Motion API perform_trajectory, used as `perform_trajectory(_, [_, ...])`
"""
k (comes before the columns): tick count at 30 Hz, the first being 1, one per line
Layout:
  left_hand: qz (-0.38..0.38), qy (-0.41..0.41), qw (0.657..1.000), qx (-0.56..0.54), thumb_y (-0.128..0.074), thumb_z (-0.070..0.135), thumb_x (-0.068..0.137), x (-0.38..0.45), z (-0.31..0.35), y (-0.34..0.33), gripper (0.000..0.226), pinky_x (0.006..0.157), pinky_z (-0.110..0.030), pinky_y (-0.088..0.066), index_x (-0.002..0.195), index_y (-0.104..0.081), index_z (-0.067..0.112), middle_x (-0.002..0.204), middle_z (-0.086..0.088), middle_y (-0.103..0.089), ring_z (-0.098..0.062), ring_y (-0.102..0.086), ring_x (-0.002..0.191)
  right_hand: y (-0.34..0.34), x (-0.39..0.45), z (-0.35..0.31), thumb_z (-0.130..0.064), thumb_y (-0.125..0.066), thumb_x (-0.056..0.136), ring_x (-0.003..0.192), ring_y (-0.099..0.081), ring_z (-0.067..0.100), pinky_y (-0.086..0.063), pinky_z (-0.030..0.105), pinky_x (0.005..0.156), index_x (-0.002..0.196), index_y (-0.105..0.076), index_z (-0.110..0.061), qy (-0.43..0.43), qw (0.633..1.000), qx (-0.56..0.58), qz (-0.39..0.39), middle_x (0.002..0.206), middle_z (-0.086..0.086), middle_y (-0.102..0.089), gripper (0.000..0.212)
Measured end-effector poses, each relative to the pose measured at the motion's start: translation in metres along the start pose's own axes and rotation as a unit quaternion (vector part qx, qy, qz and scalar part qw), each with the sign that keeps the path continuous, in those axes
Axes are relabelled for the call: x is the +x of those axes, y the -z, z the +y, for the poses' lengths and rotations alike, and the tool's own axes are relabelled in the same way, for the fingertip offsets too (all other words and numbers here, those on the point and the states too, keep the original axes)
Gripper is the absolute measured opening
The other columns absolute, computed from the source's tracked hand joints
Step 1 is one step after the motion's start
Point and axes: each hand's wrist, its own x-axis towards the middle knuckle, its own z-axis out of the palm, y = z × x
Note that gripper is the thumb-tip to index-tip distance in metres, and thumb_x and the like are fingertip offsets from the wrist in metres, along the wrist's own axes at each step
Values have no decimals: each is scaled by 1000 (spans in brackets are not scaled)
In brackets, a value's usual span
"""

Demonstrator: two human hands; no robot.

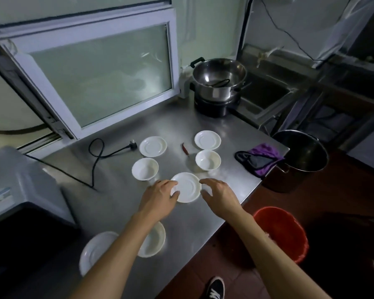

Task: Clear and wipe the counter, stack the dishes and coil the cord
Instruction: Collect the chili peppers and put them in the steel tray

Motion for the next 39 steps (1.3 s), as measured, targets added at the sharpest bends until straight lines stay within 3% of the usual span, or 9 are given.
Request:
perform_trajectory(4, [3,54,999,2,-60,35,94,4,-12,-9,31,84,-41,-52,121,-65,19,112,2,-69,-27,-63,104,-4,38,11,-25,-63,93,117,-60,21,-49,38,99,128,-63,-20,9,999,23,-27,130,-1,-65,35])
perform_trajectory(13, [-2,145,989,-7,-54,37,97,21,-49,-17,38,94,-41,-47,131,-60,21,129,3,-65,-24,-57,118,-48,93,-4,-21,-61,92,117,-61,23,-47,35,100,129,-64,-16,35,993,7,-114,129,3,-66,37])
perform_trajectory(24, [3,148,988,-50,-55,36,95,49,-86,-28,34,87,-42,-51,125,-62,21,123,2,-67,-28,-63,108,-71,137,-18,-18,-63,90,117,-61,25,-48,35,98,128,-65,-20,65,987,-82,-123,129,2,-66,39])
perform_trajectory(28, [-1,160,985,-59,-56,36,95,61,-89,-36,32,84,-42,-52,123,-63,20,121,0,-68,-30,-65,103,-79,162,-12,-21,-64,93,121,-59,23,-46,36,104,131,-62,-20,71,987,-65,-130,133,0,-64,38])
perform_trajectory(34, [-8,171,984,-59,-59,33,94,94,-78,-48,32,81,-44,-54,121,-65,18,115,-5,-69,-29,-63,103,-89,210,4,-24,-64,94,116,-63,24,-50,38,101,131,-62,-19,92,984,-51,-142,130,1,-66,37])
perform_trajectory(39, [-24,157,987,0,-55,34,92,136,-69,-53,30,78,-46,-53,116,-65,18,110,-4,-71,-30,-64,97,-79,259,26,-20,-63,92,113,-64,27,-50,38,98,131,-63,-17,47,988,-27,-145,129,5,-66,39])
